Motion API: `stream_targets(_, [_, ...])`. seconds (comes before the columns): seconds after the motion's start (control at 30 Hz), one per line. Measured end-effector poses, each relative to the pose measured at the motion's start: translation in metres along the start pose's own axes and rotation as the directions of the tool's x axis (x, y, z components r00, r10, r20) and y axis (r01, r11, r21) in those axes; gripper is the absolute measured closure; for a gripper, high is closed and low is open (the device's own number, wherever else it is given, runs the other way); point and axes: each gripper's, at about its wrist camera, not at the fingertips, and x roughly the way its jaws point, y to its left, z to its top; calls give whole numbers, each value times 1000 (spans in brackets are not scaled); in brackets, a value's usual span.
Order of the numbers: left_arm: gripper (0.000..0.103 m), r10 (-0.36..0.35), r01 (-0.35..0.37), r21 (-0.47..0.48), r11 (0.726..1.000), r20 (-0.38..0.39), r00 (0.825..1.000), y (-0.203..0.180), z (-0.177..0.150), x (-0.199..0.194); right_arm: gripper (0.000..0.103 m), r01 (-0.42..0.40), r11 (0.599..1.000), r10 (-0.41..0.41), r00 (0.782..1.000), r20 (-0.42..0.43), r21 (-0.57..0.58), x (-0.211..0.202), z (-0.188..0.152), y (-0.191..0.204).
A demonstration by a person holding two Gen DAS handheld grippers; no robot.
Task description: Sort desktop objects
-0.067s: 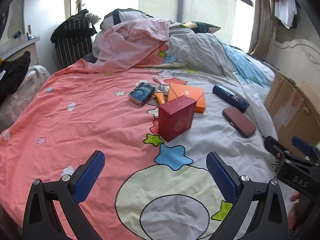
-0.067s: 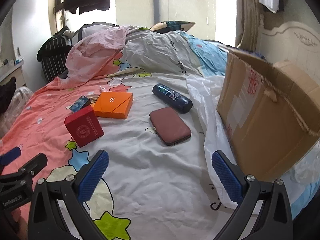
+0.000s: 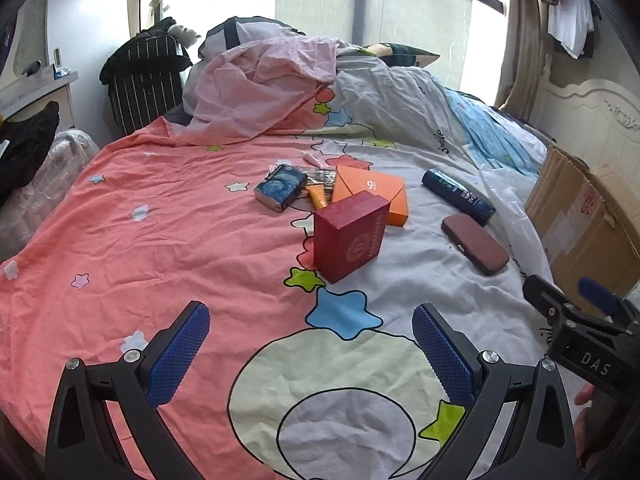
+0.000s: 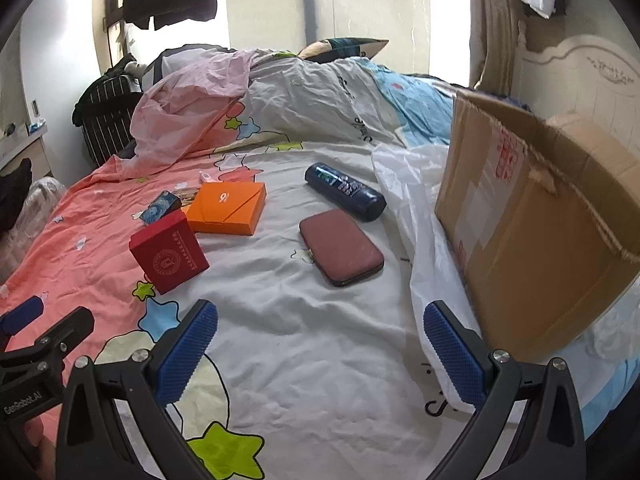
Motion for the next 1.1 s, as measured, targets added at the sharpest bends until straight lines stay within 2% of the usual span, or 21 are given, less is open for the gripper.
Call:
stream_targets(0.17, [0,47,-46,30,999,-24,999,-12,2,-3,0,13,1000,-13,1000,25,-23,-9,0,8])
stream_targets(0.23, [0,12,-12,13,1000,-37,999,-1,0,1,0,2,1000,-2,1000,18,-6,-8,-1,5])
stream_targets(0.37, [0,-11,14,51,999,-50,999,2,-4,5,0,-15,1000,15,1000,7,12,-4,-3,1])
stream_targets(0.53, [0,-2,5,68,998,-44,999,-3,-5,3,0,-18,1000,19,1000,-5,24,-1,-4,-3])
stream_targets(0.73, [0,-23,26,57,998,-59,998,-4,-5,5,0,-35,999,36,999,-11,38,-1,-4,-8])
stream_targets(0.8, [0,-19,24,83,996,-55,998,-9,-7,4,0,-41,998,41,999,-14,40,0,-4,-8])
stream_targets(0.9, [0,8,-3,101,995,-44,999,-13,-7,3,0,-30,999,31,1000,-5,30,-2,-5,-8])
stream_targets(1.1, [0,-3,8,98,995,-48,999,-14,-8,3,0,-58,997,57,998,6,48,-7,-4,-13])
